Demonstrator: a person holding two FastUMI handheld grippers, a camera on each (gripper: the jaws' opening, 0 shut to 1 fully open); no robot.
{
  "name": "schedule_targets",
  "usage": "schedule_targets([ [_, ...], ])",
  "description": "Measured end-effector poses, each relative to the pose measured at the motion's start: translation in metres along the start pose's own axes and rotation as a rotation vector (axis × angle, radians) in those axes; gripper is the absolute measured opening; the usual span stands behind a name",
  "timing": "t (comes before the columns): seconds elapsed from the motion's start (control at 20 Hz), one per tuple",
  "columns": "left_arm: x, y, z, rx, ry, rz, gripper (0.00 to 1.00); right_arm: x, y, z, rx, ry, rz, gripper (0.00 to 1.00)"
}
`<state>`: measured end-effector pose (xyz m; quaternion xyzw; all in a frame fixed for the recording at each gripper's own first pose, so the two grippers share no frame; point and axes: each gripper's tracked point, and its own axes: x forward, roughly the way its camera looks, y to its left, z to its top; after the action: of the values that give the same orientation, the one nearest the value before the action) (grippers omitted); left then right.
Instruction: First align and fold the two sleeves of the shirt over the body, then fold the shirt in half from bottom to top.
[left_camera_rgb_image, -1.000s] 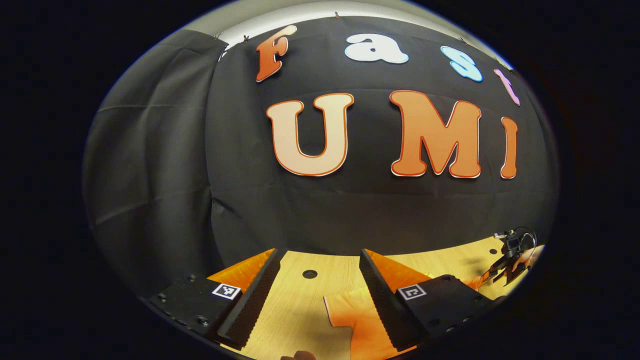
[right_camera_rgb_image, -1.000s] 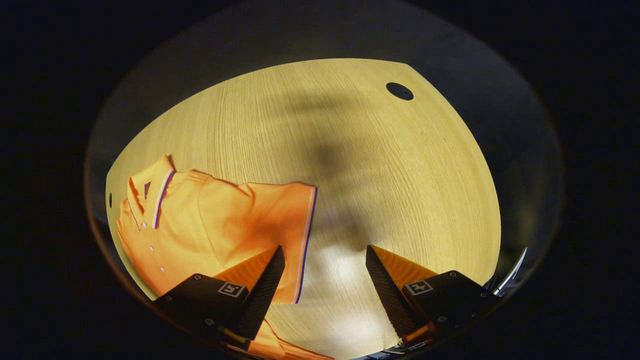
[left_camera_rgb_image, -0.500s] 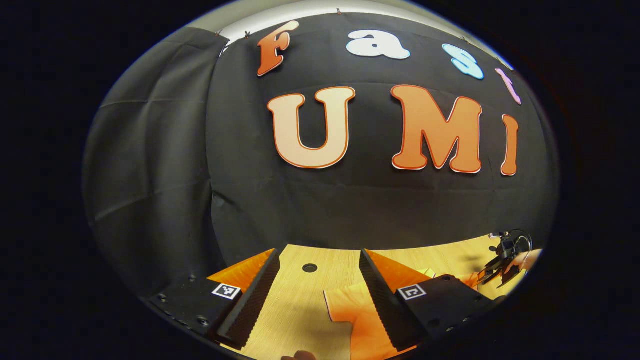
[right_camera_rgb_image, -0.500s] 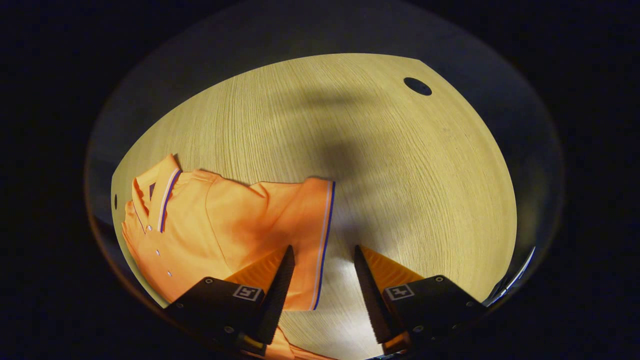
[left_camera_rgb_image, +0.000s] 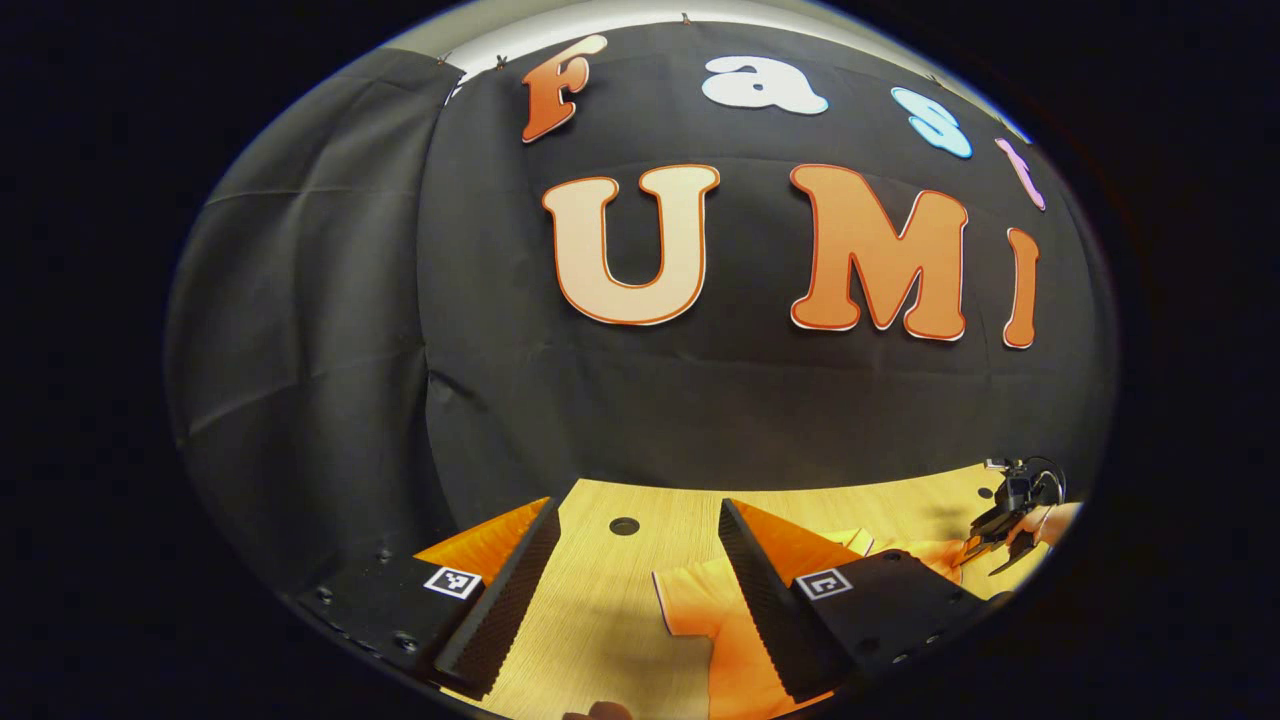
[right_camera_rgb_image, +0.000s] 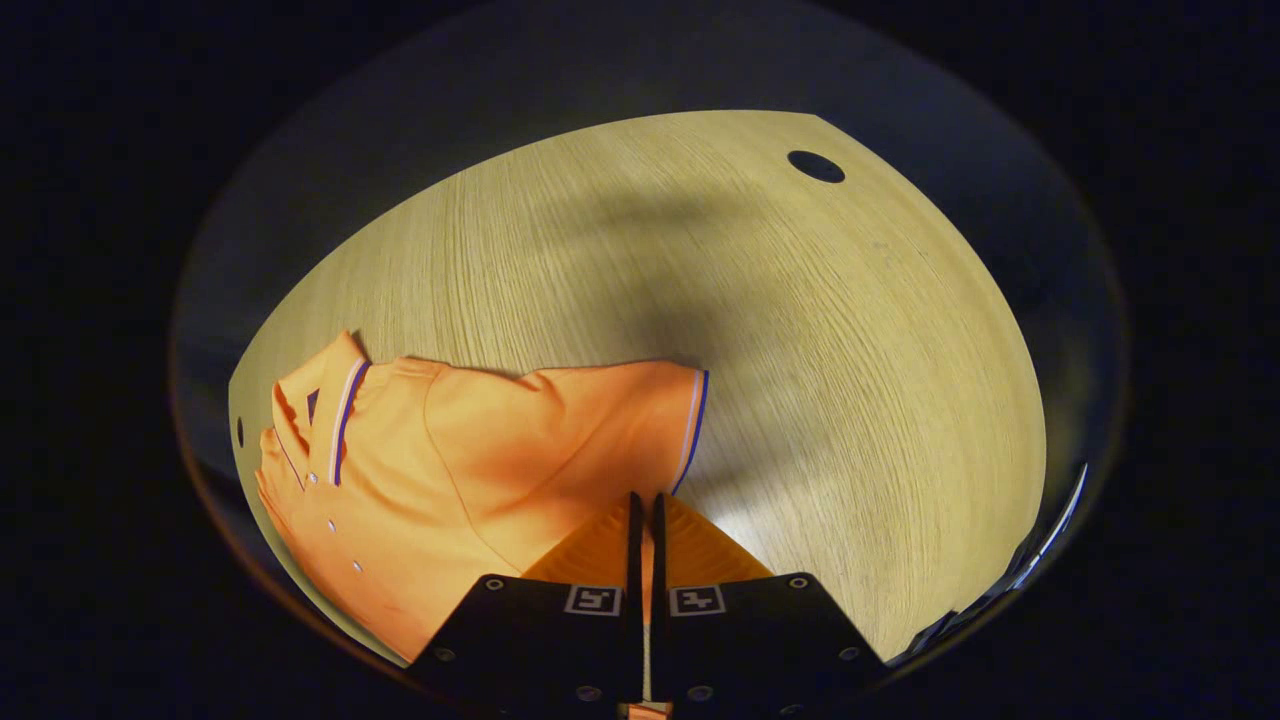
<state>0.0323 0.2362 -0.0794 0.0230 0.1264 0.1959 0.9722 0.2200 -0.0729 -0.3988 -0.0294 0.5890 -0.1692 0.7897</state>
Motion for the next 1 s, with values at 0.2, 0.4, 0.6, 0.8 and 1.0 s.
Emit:
schedule_targets([
  [0.2, -0.001, 0.009, 0.005, 0.025, -0.012, 0.006, 0.98, -0.012, 0.006, 0.002, 0.031, -0.029, 0.017, 0.04],
  [0.4, 0.000, 0.013, 0.006, 0.016, -0.023, -0.015, 0.98, -0.049, 0.026, 0.015, -0.018, -0.106, 0.039, 0.04],
  [0.6, -0.003, 0.019, 0.001, 0.004, -0.017, -0.031, 0.98, -0.090, 0.055, 0.028, -0.067, -0.173, 0.066, 0.04],
  [0.8, -0.008, 0.039, 0.002, -0.003, -0.029, -0.023, 0.98, -0.115, 0.097, 0.022, -0.157, -0.210, 0.086, 0.03],
  [1.0, -0.013, 0.062, 0.000, -0.008, -0.033, -0.004, 0.98, -0.126, 0.146, 0.004, -0.261, -0.216, 0.108, 0.03],
])
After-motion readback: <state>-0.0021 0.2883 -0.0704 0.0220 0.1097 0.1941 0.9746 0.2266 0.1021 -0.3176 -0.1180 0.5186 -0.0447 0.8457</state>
